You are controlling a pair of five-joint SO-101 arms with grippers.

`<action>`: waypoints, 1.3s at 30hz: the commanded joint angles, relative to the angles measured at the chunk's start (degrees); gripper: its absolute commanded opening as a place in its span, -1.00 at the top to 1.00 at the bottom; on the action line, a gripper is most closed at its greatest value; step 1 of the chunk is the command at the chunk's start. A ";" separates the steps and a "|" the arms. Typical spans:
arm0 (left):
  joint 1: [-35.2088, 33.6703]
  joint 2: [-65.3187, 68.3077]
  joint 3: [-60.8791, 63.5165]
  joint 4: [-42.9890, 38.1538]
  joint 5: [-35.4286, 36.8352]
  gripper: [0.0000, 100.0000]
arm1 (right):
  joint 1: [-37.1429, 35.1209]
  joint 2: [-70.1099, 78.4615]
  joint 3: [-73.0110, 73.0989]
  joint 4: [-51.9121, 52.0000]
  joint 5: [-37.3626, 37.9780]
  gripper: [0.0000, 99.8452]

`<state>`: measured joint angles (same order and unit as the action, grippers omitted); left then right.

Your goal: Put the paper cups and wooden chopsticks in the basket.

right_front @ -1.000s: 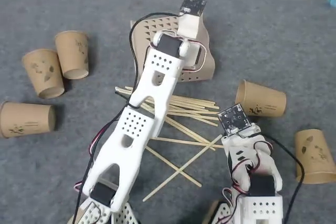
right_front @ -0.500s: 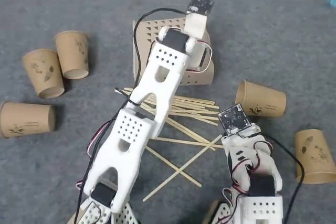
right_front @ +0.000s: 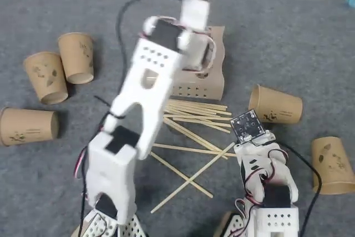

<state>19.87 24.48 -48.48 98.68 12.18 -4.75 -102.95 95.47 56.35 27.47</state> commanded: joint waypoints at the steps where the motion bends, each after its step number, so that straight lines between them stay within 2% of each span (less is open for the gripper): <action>1: -3.25 -11.96 1.63 2.02 -1.05 0.98 | -0.04 -0.92 0.97 -0.84 0.70 0.98; 4: -6.77 -20.04 6.02 2.02 -2.02 0.98 | 0.04 -0.92 0.97 -0.75 0.70 0.98; 10: -16.62 -35.78 20.26 1.93 -12.57 0.98 | 0.04 -0.92 0.97 -0.84 0.70 0.98; 13: -22.68 -42.73 30.20 -0.79 -15.65 0.98 | 0.04 -0.92 0.88 -0.66 0.62 0.98; 17: -33.05 -51.34 46.81 -8.09 -16.26 0.98 | 0.04 -0.92 0.88 -0.31 0.62 0.98; 22: -41.14 -62.33 73.89 -24.97 -16.09 0.98 | 0.04 -0.92 -0.26 1.27 0.26 0.98; 26: -42.64 -69.71 95.08 -38.42 -16.18 0.97 | 0.13 -0.92 -2.29 3.21 0.18 0.98; 29: -42.64 -73.14 104.92 -45.27 -16.09 0.97 | 2.95 -0.92 -6.33 4.00 0.18 0.97; 34: -40.88 -72.35 112.75 -49.49 -15.91 0.97 | 8.04 0.04 -18.46 5.49 0.26 0.73; 39: -39.65 -66.46 115.38 -56.53 -16.00 0.97 | 3.65 11.21 -30.51 6.81 -0.88 0.71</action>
<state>-20.31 -44.53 67.12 45.85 -3.56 1.05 -99.25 74.02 62.68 27.38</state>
